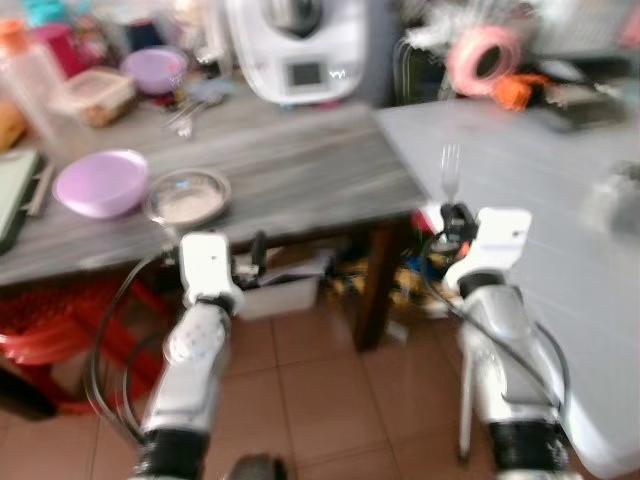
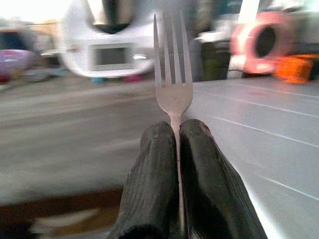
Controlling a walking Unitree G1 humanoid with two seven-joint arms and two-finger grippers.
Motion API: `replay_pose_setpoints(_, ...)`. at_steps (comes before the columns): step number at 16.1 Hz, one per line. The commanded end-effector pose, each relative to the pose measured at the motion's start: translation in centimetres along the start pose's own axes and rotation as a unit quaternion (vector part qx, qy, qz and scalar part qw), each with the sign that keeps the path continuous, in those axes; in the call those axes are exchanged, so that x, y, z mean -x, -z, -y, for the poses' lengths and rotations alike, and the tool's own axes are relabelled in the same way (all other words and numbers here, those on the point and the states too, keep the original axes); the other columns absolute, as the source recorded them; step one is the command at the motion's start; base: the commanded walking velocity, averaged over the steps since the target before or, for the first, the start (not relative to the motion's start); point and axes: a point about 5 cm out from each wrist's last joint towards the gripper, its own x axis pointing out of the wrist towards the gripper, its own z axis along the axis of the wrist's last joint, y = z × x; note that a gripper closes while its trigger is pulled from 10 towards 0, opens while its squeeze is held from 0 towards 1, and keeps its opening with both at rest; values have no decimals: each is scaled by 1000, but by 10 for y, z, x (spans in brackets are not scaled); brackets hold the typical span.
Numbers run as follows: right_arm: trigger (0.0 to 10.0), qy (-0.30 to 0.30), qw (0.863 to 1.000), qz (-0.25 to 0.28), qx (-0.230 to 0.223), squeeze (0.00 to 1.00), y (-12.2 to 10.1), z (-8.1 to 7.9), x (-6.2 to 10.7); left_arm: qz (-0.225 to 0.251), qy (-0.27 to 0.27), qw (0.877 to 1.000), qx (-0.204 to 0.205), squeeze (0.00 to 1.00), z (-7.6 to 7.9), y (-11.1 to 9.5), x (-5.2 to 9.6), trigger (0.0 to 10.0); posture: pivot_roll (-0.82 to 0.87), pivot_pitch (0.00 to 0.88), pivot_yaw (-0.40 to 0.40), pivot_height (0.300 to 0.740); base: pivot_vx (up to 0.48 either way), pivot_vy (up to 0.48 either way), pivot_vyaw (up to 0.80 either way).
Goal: Setting the table
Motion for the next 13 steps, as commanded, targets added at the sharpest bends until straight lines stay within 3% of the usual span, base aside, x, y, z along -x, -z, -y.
replay_pose_setpoints(1, 10000, 3, 1000, 5, 6, 0, -3, 3, 0, 4, -5, 1000, -3, 0, 1, -1, 0, 10000, -37, 0, 29, 740, 472, 0, 763)
replay_pose_setpoints(4, 10000, 4, 1000, 4, 6, 0, -2, 4, 1, 0, -11, 1000, 0, 0, -1, 0, 0, 10000, -41, 0, 33, 740, 419, 115, 763)
replay_pose_setpoints(13, 10000, 18, 1000, 2, 6, 0, 1, 10, 3, -19, -5, 1000, 16, 0, 1, 3, 2, 10000, -41, 0, 37, 740, 0, 479, 0)
